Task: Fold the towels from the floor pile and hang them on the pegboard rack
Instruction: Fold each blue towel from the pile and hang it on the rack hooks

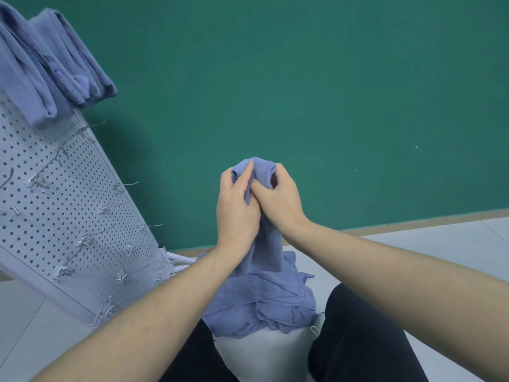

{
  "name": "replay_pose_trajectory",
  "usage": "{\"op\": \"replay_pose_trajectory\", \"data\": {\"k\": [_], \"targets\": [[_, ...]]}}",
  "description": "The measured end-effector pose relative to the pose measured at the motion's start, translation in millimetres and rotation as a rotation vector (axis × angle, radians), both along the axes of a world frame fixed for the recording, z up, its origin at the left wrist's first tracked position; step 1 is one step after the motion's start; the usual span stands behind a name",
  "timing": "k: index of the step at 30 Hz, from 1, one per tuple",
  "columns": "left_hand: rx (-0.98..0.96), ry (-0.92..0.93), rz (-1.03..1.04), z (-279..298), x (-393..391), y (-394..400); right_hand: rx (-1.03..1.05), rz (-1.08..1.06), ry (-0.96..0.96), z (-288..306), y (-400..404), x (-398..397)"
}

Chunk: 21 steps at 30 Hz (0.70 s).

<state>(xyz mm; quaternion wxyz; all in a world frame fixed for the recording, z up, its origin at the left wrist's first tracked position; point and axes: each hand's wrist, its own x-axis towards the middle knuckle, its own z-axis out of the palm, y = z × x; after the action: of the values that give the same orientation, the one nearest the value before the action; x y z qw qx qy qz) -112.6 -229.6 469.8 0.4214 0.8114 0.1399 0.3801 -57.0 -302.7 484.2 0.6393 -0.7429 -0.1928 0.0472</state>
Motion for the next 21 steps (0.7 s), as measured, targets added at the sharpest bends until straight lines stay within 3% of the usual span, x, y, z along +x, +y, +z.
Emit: {"op": "replay_pose_trajectory", "data": {"k": [3,11,15,18,21], "targets": [[-0.101,-0.01,-0.013,0.2,-0.2,1.0,0.043,0.05,-0.019,-1.2,0.1,-4.1],[-0.497,-0.029,-0.05,10.0,-0.7,7.8,-0.172,0.244,-0.179,6.1,-9.3,-8.2],[-0.669,-0.052,-0.054,9.0,3.5,16.3,-0.085,0.385,0.048,2.1,-14.0,-7.9],[-0.87,-0.081,-0.089,14.8,4.6,18.9,0.024,0.297,0.04,-2.0,-18.6,0.6],[-0.841,-0.074,-0.107,19.9,4.7,25.4,0.011,0.16,-0.024,-8.0,-24.0,13.1]]}}
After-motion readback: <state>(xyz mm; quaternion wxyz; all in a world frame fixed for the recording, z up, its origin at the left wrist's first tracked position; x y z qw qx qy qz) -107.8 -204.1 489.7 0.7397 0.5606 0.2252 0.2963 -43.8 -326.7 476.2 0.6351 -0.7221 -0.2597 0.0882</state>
